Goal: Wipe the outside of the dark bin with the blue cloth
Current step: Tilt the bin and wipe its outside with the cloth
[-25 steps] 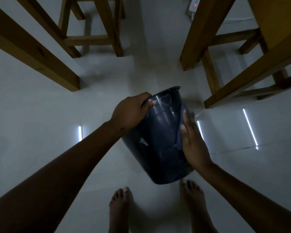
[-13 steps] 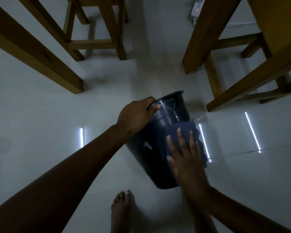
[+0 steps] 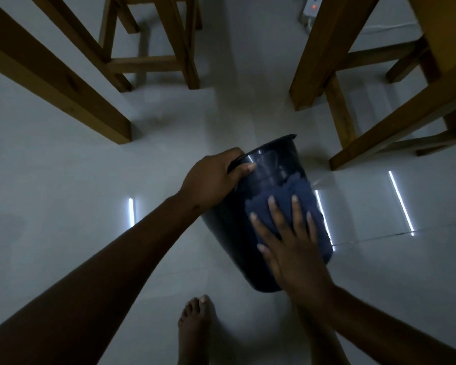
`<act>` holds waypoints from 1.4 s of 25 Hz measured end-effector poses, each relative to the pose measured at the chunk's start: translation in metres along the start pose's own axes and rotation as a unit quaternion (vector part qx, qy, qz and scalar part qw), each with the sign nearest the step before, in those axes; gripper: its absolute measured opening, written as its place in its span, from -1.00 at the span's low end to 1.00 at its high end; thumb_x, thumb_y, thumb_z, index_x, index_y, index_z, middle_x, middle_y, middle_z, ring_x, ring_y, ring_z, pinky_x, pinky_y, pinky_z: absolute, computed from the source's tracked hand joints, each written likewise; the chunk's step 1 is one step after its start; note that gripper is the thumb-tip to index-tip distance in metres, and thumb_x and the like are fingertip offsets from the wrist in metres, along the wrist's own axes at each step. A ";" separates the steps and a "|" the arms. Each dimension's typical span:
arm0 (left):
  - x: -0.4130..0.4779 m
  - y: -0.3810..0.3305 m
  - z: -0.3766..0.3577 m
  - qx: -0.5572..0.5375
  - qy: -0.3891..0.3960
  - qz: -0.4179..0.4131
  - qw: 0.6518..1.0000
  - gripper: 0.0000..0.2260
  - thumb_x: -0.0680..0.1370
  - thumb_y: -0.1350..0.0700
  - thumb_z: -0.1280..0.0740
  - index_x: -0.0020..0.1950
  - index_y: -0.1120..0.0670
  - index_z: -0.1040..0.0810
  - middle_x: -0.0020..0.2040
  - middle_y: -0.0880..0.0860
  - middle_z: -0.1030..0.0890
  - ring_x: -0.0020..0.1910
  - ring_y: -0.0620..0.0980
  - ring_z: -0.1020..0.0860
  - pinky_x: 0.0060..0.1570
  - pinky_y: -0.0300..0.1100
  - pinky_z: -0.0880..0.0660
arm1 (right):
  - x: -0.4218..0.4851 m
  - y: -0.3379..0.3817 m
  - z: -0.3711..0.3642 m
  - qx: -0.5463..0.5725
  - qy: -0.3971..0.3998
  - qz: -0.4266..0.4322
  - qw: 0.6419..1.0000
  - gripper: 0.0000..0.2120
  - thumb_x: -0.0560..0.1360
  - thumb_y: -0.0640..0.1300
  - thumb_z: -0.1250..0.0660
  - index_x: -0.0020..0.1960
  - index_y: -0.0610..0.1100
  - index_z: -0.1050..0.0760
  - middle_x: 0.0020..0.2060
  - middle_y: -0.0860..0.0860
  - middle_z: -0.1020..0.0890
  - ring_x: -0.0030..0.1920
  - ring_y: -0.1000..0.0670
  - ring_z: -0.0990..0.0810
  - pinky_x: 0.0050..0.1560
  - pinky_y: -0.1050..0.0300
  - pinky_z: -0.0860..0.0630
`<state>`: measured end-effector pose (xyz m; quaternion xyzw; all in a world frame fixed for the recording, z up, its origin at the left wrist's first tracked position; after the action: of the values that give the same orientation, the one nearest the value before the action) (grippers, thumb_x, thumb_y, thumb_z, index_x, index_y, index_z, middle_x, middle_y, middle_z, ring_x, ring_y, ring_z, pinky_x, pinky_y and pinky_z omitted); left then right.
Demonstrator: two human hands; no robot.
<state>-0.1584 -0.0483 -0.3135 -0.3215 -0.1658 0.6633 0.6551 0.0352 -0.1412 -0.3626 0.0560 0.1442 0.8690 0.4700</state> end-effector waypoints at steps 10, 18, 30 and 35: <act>0.013 -0.008 -0.002 0.001 0.016 0.008 1.000 -0.70 0.60 -0.18 -0.16 0.00 0.01 -0.53 -0.28 -0.03 -0.63 -0.28 -0.10 -0.59 -0.22 -0.17 -0.48 | 0.001 -0.009 -0.002 -0.011 0.024 0.033 0.999 -0.50 0.62 0.14 0.20 0.55 0.17 0.05 0.58 -0.03 0.01 0.55 -0.23 0.12 0.43 -0.35 -0.05; 0.020 -0.018 -0.006 -0.007 0.030 0.001 1.000 -0.75 0.60 -0.14 -0.20 -0.01 0.00 -0.53 -0.30 -0.12 -0.56 -0.29 -0.14 -0.54 -0.29 -0.30 -0.40 | -0.009 0.006 -0.003 -0.036 0.034 0.045 0.998 -0.44 0.57 0.11 0.00 0.53 0.18 0.04 0.58 0.03 0.09 0.55 -0.22 0.14 0.41 -0.37 -0.01; 0.016 -0.006 0.000 -0.028 0.022 0.001 0.999 -0.71 0.61 -0.11 -0.19 -0.30 -0.10 -0.43 -0.36 -0.08 -0.52 -0.34 -0.24 -0.50 -0.31 -0.38 -0.35 | 0.024 -0.015 0.009 -0.008 0.011 0.040 0.999 -0.51 0.62 0.13 0.21 0.55 0.17 0.04 0.57 0.01 0.01 0.55 -0.21 0.08 0.44 -0.36 -0.06; 0.014 -0.001 -0.004 -0.032 0.015 0.030 0.999 -0.70 0.62 -0.13 -0.16 -0.18 -0.01 -0.52 -0.31 -0.03 -0.58 -0.30 -0.17 -0.54 -0.31 -0.32 -0.36 | -0.002 -0.031 0.006 0.071 0.000 -0.120 0.990 -0.51 0.62 0.14 0.22 0.55 0.15 0.07 0.58 -0.01 0.01 0.55 -0.21 0.06 0.38 -0.42 -0.18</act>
<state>-0.1539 -0.0356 -0.3185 -0.3573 -0.1676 0.6723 0.6263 0.0630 -0.1256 -0.3664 0.0717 0.2107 0.7940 0.5657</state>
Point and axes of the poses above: each hand's wrist, its own x-axis towards the middle knuckle, its own z-axis out of the back of the hand, y = z × x, the point moved 3 cm from there along x, towards the middle knuckle
